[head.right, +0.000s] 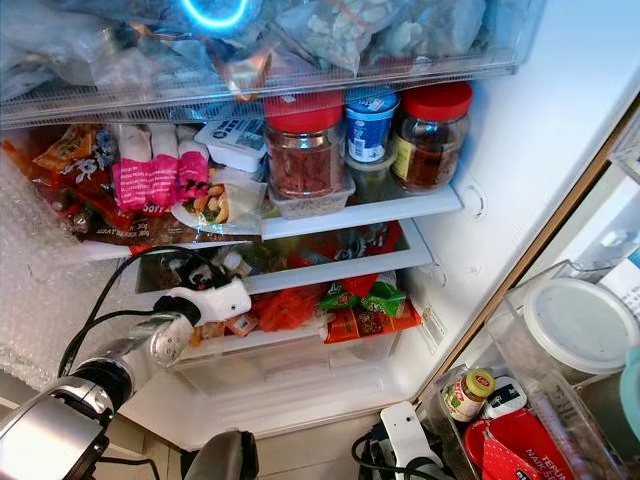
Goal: Restocking fridge
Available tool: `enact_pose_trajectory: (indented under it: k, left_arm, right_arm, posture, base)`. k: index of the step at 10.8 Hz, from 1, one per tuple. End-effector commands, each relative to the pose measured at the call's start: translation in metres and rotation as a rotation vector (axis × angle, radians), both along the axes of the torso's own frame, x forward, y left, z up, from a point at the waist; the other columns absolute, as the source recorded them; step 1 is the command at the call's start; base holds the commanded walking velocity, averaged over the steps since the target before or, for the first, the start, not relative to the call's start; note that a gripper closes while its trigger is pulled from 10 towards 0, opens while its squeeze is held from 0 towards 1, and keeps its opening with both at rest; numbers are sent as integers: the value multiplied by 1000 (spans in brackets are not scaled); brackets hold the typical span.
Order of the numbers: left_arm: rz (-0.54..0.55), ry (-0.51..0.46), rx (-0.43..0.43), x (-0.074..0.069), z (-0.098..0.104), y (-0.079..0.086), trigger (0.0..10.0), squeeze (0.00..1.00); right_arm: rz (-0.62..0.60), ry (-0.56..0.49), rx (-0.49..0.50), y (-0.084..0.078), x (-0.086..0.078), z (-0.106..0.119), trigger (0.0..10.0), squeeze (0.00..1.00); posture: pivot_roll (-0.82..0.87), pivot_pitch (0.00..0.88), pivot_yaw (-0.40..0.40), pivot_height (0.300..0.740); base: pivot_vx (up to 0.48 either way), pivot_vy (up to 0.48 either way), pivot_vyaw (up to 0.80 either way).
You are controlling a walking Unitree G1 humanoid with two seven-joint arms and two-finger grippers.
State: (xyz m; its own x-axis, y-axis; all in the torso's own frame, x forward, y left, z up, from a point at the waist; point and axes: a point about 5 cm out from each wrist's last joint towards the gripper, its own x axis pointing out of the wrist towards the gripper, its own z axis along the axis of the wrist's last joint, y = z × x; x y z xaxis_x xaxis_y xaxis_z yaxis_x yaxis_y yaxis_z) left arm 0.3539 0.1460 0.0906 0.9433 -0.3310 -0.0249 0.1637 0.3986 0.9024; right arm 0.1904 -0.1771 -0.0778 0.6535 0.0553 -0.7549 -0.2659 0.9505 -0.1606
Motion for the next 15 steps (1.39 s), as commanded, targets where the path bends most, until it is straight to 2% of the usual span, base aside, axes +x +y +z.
enact_pose_trajectory:
  k: [1,2,3,4,5,6,7,8,10,12,15]
  left_arm:
    - [-26,34,-97,0,3,-5,10000,1000]
    - [-112,77,-204,-7,1,-17,10000,1000]
    - [-126,97,-295,-11,0,-21,10000,373]
    - [-127,111,-302,-14,-5,-20,10000,0]
    - [-110,117,-395,-17,-5,-19,10000,0]
    - [-54,130,-537,-20,-8,-15,10000,0]
    - [-22,132,-635,-24,-10,-16,10000,0]
    - [11,133,-764,-32,-14,-18,10000,0]
    - [86,161,-904,-43,-23,-11,10000,0]
    - [137,182,-991,-46,-27,-2,10000,0]
    - [146,155,-990,-60,-25,3,10000,0]
  right_arm:
    - [-19,132,-33,-8,-31,-15,10000,0]
    - [-13,132,-33,-7,-30,-15,10000,0]
    - [-9,131,-32,-6,-28,-15,10000,0]
    - [-6,131,-32,-5,-27,-14,10000,0]
    - [-2,131,-33,-5,-27,-14,10000,0]
    - [0,132,-33,-5,-28,-15,10000,0]
    - [2,135,-33,-4,-29,-15,10000,0]
    - [5,137,-32,-2,-31,-16,10000,0]
    - [0,139,-34,-1,-32,-17,10000,0]
    - [1,139,-32,-1,-33,-17,10000,0]
    - [-3,135,-38,-6,-32,-16,10000,0]
  posture:
    - [13,124,-1,623]
    - [18,121,-2,623]
    - [16,120,-1,623]
    - [17,118,-1,623]
    - [20,116,0,623]
    - [28,109,4,623]
    - [30,105,4,623]
    - [27,104,5,623]
    - [26,92,10,623]
    - [27,83,14,623]
    - [24,89,9,623]
  base:
    - [0,0,0]
    - [0,0,0]
    - [0,0,0]
    - [0,0,0]
    - [0,0,0]
    - [0,0,0]
    - [0,0,0]
    - [0,0,0]
    - [0,0,0]
    - [0,0,0]
    - [0,0,0]
